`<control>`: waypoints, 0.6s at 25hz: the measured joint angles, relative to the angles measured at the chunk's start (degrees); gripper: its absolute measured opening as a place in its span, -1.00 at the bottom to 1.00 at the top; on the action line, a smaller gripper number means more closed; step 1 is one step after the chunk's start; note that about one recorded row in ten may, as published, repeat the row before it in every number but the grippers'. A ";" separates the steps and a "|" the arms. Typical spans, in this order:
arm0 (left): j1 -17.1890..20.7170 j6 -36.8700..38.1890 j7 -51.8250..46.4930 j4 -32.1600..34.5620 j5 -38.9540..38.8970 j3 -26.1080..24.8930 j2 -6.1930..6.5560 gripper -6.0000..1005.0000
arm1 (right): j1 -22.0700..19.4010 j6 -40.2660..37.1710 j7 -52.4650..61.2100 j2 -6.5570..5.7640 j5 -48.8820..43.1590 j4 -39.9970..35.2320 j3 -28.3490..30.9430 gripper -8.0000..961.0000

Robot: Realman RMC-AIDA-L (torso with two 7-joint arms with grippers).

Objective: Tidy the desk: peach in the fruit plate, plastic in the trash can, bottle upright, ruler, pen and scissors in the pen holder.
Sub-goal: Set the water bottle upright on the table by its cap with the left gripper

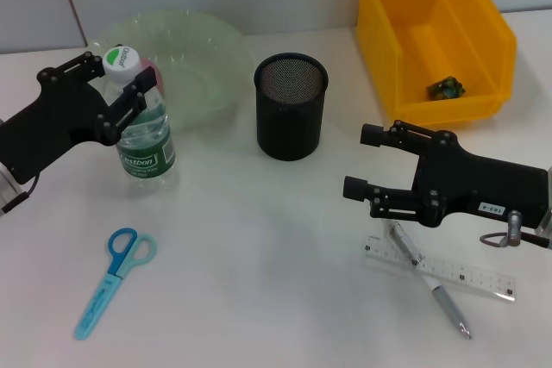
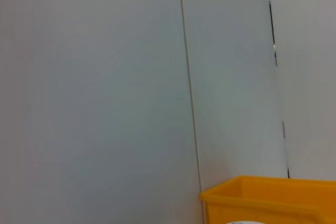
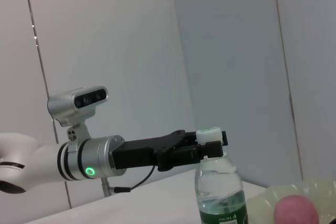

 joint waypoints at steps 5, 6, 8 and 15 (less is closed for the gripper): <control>-0.03 -0.70 0.08 -0.11 0.00 0.10 -0.03 -0.12 | 0.00 0.00 0.00 0.00 0.00 0.00 0.00 0.73; -0.03 -0.70 0.08 -0.11 0.00 0.10 -0.03 -0.12 | 0.00 0.00 0.00 0.00 0.00 0.00 -0.01 0.73; -0.04 -0.86 0.09 -0.19 0.00 0.12 -0.05 -0.12 | 0.00 0.00 0.00 0.00 0.00 0.00 -0.03 0.73; -0.04 -1.42 0.15 -0.30 -0.01 0.37 -0.40 -0.11 | 0.06 0.00 0.00 0.00 0.00 0.00 -0.15 0.73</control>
